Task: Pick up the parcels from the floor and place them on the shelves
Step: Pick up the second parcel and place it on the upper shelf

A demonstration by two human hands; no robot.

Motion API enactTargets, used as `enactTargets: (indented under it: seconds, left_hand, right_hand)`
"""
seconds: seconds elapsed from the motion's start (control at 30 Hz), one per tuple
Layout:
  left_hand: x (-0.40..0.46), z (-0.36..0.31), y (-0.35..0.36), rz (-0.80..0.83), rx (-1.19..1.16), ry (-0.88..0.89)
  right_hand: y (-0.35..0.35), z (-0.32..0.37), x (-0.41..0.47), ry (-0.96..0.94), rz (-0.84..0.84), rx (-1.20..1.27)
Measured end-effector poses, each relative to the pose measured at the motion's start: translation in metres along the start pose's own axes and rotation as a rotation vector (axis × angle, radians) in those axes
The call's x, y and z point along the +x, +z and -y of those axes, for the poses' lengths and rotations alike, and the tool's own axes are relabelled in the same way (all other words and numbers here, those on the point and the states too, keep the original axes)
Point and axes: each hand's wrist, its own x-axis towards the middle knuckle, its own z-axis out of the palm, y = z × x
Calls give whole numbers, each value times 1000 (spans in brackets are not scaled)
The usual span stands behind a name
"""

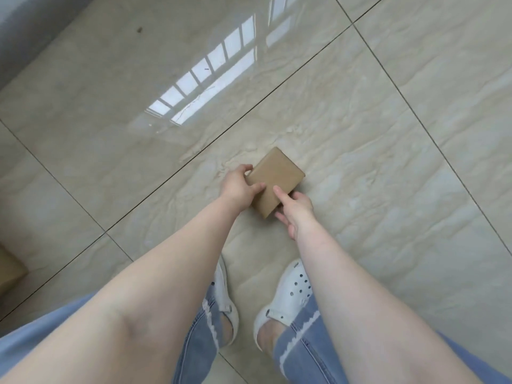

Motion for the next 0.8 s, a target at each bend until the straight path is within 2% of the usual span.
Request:
enactTargets:
  seconds: [0.23,0.53,0.8]
  left_hand:
    - [-88,-43,-39,-30,-153,1]
    - [-325,-170,-138,-35,-344,84]
    - [-482,-267,-211,-85,-259,258]
  right_hand:
    - [-9,49,-105,-153,17,-12]
    - [-40,140,-380,-309,110,-36]
    - [-53,210,-574,-446,42,-6]
